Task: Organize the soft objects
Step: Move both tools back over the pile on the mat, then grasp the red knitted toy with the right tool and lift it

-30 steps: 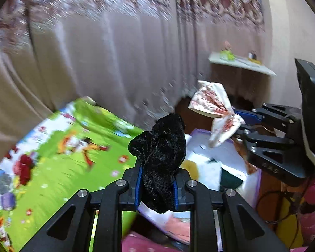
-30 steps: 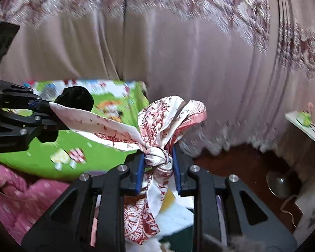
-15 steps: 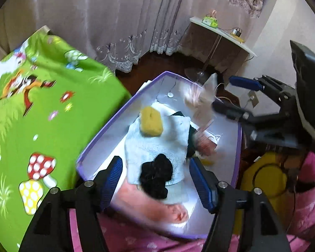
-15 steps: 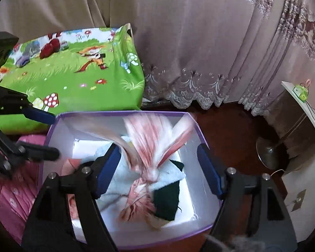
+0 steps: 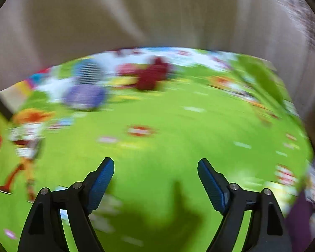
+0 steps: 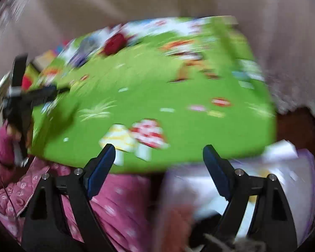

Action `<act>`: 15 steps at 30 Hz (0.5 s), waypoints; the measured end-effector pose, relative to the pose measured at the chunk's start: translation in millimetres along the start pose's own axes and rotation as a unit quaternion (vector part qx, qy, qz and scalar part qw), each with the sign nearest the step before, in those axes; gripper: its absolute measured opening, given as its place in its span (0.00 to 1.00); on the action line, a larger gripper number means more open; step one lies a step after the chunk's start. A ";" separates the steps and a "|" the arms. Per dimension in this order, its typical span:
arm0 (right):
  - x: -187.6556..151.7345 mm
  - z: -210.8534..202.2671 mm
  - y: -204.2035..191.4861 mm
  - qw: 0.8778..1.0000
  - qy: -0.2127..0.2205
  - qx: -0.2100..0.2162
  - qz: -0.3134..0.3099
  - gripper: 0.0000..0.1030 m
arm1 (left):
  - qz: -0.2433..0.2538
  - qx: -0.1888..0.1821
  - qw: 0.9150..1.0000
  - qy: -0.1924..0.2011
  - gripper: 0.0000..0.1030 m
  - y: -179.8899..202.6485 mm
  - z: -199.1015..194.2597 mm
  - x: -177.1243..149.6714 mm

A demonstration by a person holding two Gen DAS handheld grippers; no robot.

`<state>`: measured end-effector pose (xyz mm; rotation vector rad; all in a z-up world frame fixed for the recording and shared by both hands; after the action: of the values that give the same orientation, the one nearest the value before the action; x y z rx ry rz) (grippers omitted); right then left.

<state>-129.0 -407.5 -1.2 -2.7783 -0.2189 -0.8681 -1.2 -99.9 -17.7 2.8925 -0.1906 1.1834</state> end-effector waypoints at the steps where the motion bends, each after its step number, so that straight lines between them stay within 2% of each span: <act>1: 8.4 18.6 -15.7 1.000 -0.008 0.022 -0.014 0.85 | -0.019 0.028 0.999 0.001 0.80 -29.9 8.6 3.8; 4: 50.7 80.4 -57.7 0.998 -0.023 0.061 -0.027 0.85 | -0.093 0.058 0.994 -0.005 0.80 -95.7 33.3 10.4; 8: 119.3 155.0 -92.8 0.994 -0.027 0.100 0.023 0.85 | -0.186 0.084 0.979 -0.005 0.80 -155.0 54.0 6.2; 10: 153.1 188.7 -105.6 0.993 -0.023 0.099 0.051 0.85 | -0.234 0.072 0.969 -0.017 0.81 -171.8 60.9 -6.2; 13: 199.7 230.8 -128.0 0.993 -0.009 0.087 0.077 0.85 | -0.269 0.034 0.962 0.010 0.81 -178.4 55.2 -5.8; 15: 227.0 253.2 -139.8 0.994 0.007 0.068 0.087 0.85 | -0.282 0.032 0.959 0.016 0.81 -182.7 53.8 -6.7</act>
<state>164.3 -191.3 -50.0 -2.6179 -0.0304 -0.7989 52.8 79.1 -54.2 2.6781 0.6402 1.1279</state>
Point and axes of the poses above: each gripper's, at about its wrist camera, not at the fingertips, and z roughly the way its jaws point, y to its right, x to its top, the point moved 9 cm from there along z, roughly the way its jaws point, and after that the axes turned 1 degree about x, right-handed, at the moved point
